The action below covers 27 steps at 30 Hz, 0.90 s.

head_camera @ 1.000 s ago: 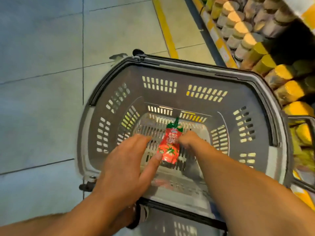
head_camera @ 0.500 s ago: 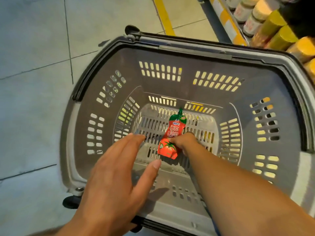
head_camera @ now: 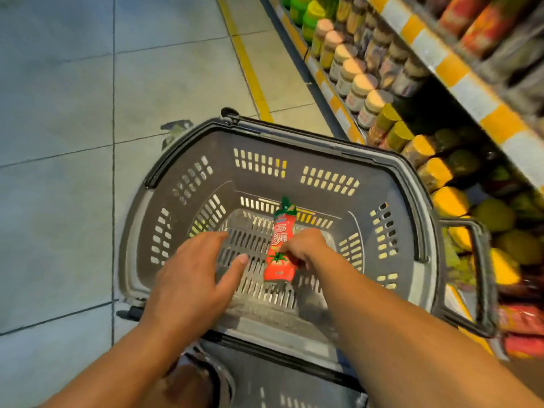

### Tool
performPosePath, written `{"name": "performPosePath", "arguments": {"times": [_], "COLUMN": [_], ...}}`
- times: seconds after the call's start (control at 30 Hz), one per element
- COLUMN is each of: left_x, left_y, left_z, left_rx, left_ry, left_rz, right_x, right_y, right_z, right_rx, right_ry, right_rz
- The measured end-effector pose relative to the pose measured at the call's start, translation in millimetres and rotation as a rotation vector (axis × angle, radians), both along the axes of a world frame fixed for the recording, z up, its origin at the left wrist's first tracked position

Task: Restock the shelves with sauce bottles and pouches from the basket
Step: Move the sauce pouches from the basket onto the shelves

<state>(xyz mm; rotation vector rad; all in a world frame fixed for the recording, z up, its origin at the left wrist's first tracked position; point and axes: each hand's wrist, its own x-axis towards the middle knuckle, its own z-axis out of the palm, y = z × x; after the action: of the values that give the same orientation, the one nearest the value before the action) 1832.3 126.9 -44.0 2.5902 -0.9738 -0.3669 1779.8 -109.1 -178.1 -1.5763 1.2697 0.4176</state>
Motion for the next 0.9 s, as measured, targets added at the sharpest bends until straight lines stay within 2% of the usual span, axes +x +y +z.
{"name": "performPosePath", "arguments": {"times": [0.13, 0.27, 0.53, 0.7, 0.9], "left_x": [-0.1, -10.4, -83.6, -132.2, -188.2], "left_y": [-6.3, -22.8, -90.5, -126.9, -189.3], "left_z": [3.4, 13.8, 62.2, 99.0, 129.3], "left_rx": [-0.016, -0.093, -0.250, -0.336, -0.427], "left_ry": [-0.023, -0.003, 0.038, 0.029, 0.036], "left_rz": [-0.020, -0.051, -0.228, -0.397, -0.564], "right_x": [-21.4, -63.2, -200.6, -303.0, -388.1], "right_y": [-14.3, -23.7, -54.1, -67.4, -81.1], "right_z": [70.4, 139.5, 264.3, 305.0, 311.6], "right_rx": [-0.039, -0.102, -0.271, -0.306, -0.382], "right_ry": [-0.116, -0.248, -0.439, -0.571, -0.654], "right_rz": [0.018, -0.068, -0.265, -0.475, -0.681]}}
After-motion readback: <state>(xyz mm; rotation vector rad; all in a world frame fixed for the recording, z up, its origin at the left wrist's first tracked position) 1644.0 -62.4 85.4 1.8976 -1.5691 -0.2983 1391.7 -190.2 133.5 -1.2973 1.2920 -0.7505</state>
